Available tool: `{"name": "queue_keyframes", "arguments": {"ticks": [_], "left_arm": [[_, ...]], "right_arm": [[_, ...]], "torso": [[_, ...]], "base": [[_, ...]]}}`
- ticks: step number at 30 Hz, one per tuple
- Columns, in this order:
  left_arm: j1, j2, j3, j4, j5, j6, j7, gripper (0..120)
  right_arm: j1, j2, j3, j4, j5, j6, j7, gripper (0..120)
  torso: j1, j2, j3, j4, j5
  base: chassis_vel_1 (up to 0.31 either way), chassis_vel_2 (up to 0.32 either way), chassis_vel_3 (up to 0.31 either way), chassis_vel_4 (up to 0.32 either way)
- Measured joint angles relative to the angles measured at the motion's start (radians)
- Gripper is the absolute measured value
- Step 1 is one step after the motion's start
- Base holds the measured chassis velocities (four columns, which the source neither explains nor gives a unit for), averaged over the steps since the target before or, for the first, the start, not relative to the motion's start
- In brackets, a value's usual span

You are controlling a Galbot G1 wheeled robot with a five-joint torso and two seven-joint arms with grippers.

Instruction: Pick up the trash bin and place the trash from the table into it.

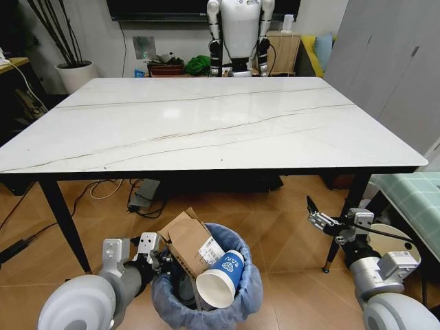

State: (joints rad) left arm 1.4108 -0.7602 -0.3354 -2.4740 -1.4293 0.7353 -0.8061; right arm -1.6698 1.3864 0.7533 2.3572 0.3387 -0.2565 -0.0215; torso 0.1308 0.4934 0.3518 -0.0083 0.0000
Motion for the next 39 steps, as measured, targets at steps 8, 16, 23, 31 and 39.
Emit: {"name": "queue_keyframes", "arguments": {"ticks": [8, 16, 23, 31, 39], "left_arm": [[0.003, 0.000, 0.000, 0.000, 0.005, 0.000, 0.003, 3], [0.000, 0.003, 0.001, 0.001, 0.008, 0.000, 0.006, 3], [-0.005, 0.002, 0.003, 0.005, 0.009, 0.000, 0.008, 3], [0.001, -0.002, 0.001, 0.009, 0.025, 0.000, 0.016, 3], [0.011, -0.006, -0.011, 0.014, 0.047, 0.000, 0.029, 3]], "right_arm": [[-0.003, 0.002, 0.000, 0.000, -0.004, 0.003, -0.001, 100], [-0.003, 0.004, 0.001, 0.000, -0.005, 0.005, -0.001, 100], [-0.002, 0.004, 0.001, -0.001, -0.006, 0.005, -0.001, 100], [-0.003, 0.005, 0.001, -0.001, -0.010, 0.005, -0.001, 100], [-0.003, 0.009, -0.001, -0.001, -0.017, 0.007, -0.001, 100]], "torso": [[-0.012, -0.034, -0.022, 0.0000, 0.0000], [-0.024, -0.067, -0.044, 0.0000, 0.0000], [-0.033, -0.093, -0.060, 0.0000, 0.0000], [-0.045, -0.127, -0.082, 0.0000, 0.0000], [-0.056, -0.160, -0.104, 0.0000, 0.0000]], "base": [[0.000, 0.000, 0.000, 0.000], [0.000, 0.000, 0.000, 0.000], [0.000, 0.000, 0.000, 0.000], [0.000, 0.000, 0.000, 0.000], [0.000, 0.000, 0.000, 0.000]]}}
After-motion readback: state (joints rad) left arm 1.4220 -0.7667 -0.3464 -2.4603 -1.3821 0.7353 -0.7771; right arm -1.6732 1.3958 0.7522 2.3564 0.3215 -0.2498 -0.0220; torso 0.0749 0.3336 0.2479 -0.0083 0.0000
